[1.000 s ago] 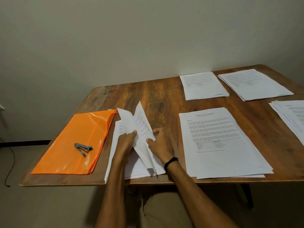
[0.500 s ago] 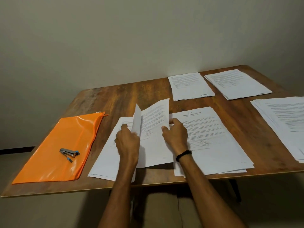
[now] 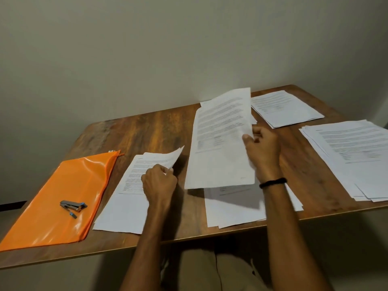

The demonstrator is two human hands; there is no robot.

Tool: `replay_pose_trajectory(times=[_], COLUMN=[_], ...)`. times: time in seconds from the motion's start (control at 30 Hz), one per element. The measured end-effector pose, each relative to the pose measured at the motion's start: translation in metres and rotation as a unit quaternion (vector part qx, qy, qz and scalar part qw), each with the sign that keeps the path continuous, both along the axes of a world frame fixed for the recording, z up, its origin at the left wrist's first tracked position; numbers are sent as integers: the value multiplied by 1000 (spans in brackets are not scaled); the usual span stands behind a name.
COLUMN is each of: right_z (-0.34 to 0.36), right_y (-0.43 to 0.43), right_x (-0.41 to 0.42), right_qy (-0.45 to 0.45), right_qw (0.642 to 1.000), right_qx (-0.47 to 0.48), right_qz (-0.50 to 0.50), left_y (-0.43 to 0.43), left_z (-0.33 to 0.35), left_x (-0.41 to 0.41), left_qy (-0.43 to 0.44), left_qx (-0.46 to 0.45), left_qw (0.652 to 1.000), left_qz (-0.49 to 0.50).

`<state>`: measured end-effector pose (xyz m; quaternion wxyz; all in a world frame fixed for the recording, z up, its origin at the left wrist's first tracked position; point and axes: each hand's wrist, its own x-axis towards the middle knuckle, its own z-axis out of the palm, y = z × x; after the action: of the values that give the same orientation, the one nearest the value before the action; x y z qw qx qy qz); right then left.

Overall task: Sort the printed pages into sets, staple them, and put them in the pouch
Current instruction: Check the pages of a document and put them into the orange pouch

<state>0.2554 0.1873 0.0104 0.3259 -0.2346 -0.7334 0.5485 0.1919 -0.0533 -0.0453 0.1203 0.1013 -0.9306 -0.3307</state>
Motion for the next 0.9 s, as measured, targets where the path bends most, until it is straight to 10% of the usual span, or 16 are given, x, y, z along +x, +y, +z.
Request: replay_pose_trajectory(times=[0.2,0.37,0.6,0.9], right_z=[5,-23,-49,-59], right_y=[42,23,15,15], right_x=[18,13,8,11], right_qy=[43,-7,-212,-472], right_qw=[977,981,972,850], right_qx=[-202,-176,97,223], right_qz=[50,82,29,-63], left_y=[21,19,1,-20], left_z=[6,32,21,9], left_x=[11,11,14,4], left_qy=[8,-185,-90,-65], left_qx=[192,554,263,177], left_qw=[976,797,950,974], left_qz=[-102,-156,-145,-122])
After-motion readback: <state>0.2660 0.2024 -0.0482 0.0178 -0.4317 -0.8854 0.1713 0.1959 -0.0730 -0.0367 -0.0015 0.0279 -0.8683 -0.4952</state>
